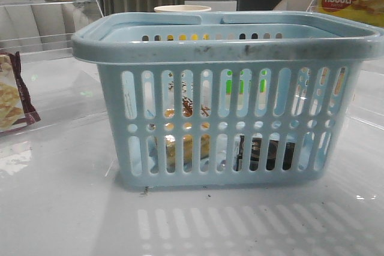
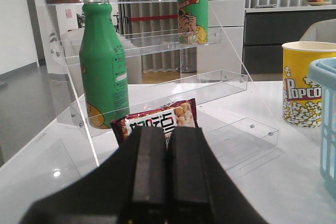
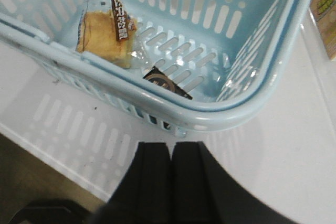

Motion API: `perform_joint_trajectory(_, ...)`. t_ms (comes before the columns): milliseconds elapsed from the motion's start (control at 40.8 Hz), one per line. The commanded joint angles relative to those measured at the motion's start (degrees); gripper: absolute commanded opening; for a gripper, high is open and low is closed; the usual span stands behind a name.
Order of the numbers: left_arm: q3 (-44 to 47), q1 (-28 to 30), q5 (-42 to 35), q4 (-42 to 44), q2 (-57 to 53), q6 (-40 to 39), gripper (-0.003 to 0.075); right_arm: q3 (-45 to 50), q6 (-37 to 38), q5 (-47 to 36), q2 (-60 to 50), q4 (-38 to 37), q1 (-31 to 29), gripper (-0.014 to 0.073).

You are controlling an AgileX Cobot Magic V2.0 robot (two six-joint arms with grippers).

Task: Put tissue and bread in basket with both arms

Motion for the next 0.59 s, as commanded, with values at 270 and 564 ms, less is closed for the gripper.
perform_joint_trajectory(270,0.0,-0.3,-4.9,-0.6,-1.0,-0.7,0.0091,22.7,-0.4,-28.6,-25.4,-1.3,-19.5,0.0057)
perform_joint_trajectory(564,0.0,-0.3,-4.9,-0.6,-1.0,-0.7,0.0091,42.8,-0.4,-41.2,-43.7,-1.3,-23.8,0.0057)
